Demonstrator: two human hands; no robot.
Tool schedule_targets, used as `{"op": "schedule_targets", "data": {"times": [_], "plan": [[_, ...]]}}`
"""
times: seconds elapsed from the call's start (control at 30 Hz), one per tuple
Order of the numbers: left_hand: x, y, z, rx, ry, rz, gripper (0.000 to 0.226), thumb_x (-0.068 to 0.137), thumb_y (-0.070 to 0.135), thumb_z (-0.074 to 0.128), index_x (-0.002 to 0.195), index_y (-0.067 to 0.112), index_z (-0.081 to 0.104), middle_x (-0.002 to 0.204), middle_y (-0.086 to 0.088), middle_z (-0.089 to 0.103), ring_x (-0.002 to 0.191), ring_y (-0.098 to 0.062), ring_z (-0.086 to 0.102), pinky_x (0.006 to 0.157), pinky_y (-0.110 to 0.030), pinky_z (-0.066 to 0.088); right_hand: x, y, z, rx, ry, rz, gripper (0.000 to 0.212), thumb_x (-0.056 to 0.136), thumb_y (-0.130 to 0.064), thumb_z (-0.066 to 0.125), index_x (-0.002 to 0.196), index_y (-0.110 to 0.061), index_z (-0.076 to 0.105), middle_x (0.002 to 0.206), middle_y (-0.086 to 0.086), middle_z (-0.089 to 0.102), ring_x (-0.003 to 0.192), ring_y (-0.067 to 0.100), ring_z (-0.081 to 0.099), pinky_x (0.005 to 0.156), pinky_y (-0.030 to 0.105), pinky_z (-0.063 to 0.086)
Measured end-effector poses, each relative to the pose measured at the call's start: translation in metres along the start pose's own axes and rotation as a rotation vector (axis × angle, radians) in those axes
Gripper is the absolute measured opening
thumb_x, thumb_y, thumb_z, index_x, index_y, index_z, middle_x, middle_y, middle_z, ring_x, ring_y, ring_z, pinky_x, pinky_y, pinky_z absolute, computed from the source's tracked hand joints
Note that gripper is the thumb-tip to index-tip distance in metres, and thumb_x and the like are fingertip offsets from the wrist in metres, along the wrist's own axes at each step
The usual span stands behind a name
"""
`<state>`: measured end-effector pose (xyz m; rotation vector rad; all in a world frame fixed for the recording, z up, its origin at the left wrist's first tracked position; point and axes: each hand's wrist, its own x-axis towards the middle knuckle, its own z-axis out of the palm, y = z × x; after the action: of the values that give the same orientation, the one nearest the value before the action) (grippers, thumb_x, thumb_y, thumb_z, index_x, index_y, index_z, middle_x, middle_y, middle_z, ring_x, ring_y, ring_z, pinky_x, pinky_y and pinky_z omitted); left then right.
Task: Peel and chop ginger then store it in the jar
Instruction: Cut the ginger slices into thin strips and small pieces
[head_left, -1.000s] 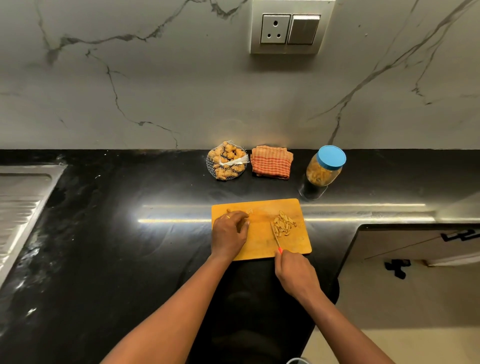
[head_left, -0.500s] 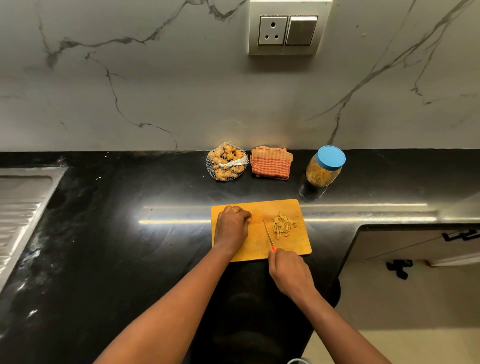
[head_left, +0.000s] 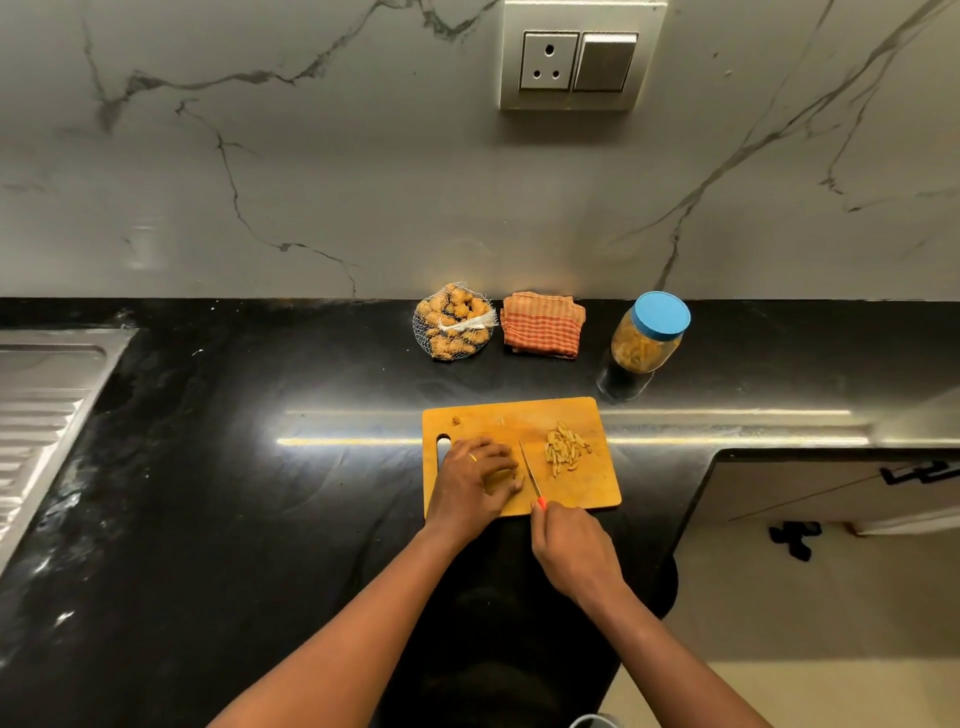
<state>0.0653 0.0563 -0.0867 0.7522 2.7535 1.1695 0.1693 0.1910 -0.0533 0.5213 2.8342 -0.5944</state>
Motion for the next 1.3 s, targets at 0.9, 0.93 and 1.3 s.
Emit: {"op": "schedule_targets", "data": {"times": [0.9,0.93,1.3], "plan": [[-0.003,-0.001,-0.004,0.013,-0.027,-0.011,0.017,0.082,0.046,0.071,0.094,0.034,0.076,0.128,0.017,0.062,0.141,-0.014,0.033,0.120,-0.045,0.012,-0.005,-0.016,-0.003,-0.118,-0.109,0.022,0.042,0.107,-0.034,0.028,0.103,-0.011,0.063,0.104,0.011,0.067,0.095,0.030,0.065,0.068,0.034,0.040],[-0.003,-0.001,-0.004,0.013,-0.025,-0.012,0.017,0.082,0.046,0.071,0.094,0.034,0.077,0.128,0.017,0.062,0.141,-0.014,0.033,0.120,-0.045,0.012,-0.006,-0.016,-0.003,-0.127,-0.104,0.020,0.042,0.107,-0.035,0.028,0.103,-0.011,0.063,0.103,0.010,0.067,0.093,0.029,0.065,0.067,0.034,0.040],[-0.003,0.000,-0.006,0.018,-0.041,-0.029,0.015,0.083,0.044,0.071,0.094,0.035,0.076,0.128,0.019,0.061,0.142,-0.010,0.031,0.121,-0.045,0.008,-0.024,0.010,-0.004,-0.113,-0.073,-0.035,0.047,0.106,-0.041,0.025,0.095,-0.016,0.063,0.089,0.004,0.067,0.080,0.021,0.066,0.064,0.033,0.049]]}}
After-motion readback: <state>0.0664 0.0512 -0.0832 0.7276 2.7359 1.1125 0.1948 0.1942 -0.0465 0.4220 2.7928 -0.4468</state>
